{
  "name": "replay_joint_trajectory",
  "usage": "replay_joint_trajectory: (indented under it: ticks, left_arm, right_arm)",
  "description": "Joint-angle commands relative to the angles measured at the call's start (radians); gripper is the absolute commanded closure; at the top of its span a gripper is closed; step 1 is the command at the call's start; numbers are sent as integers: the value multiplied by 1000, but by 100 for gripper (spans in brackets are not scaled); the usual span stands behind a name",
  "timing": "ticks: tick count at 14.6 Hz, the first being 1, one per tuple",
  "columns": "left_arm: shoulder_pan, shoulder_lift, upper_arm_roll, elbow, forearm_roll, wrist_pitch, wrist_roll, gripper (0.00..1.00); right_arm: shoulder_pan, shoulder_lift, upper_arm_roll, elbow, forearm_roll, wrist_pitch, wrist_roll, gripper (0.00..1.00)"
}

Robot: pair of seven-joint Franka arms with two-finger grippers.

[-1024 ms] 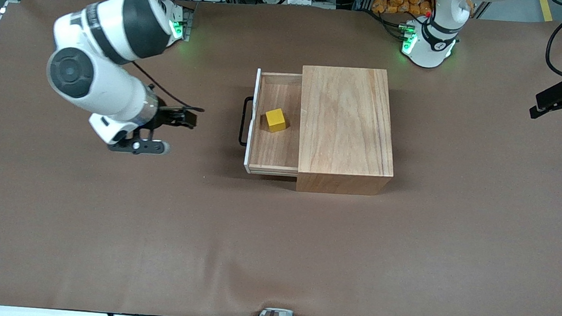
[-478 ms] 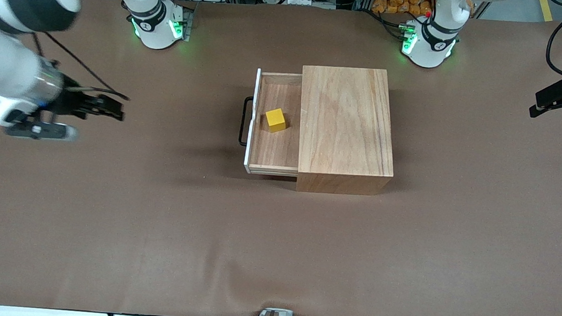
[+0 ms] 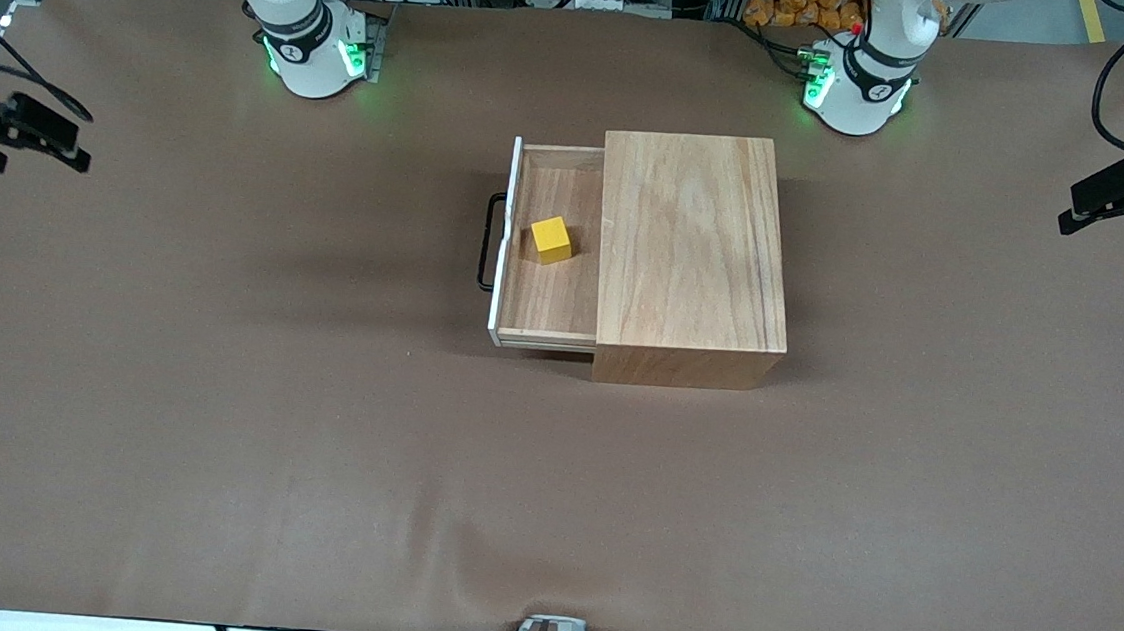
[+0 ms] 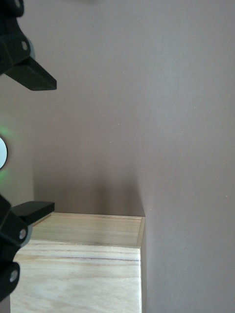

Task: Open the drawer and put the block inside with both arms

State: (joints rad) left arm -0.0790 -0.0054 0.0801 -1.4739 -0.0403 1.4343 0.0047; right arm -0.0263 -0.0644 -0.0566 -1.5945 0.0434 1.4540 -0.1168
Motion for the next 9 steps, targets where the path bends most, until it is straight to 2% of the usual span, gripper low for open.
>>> replay_joint_trajectory:
  ticks: [1, 4, 6, 9]
  left_arm:
    - [1, -1, -3, 6, 22, -9, 20, 0]
    - [1, -1, -3, 7, 22, -9, 20, 0]
    - [-1, 1, -3, 6, 22, -9, 18, 0]
    - [-4, 1, -3, 7, 22, -9, 18, 0]
  right_arm:
    - [-17, -51, 17, -22, -45, -52, -4, 0]
    - [0, -52, -25, -19, -45, -54, -1, 0]
    - [52, -60, -72, -18, -45, -55, 8, 0]
    - [52, -67, -74, -21, -43, -56, 37, 0]
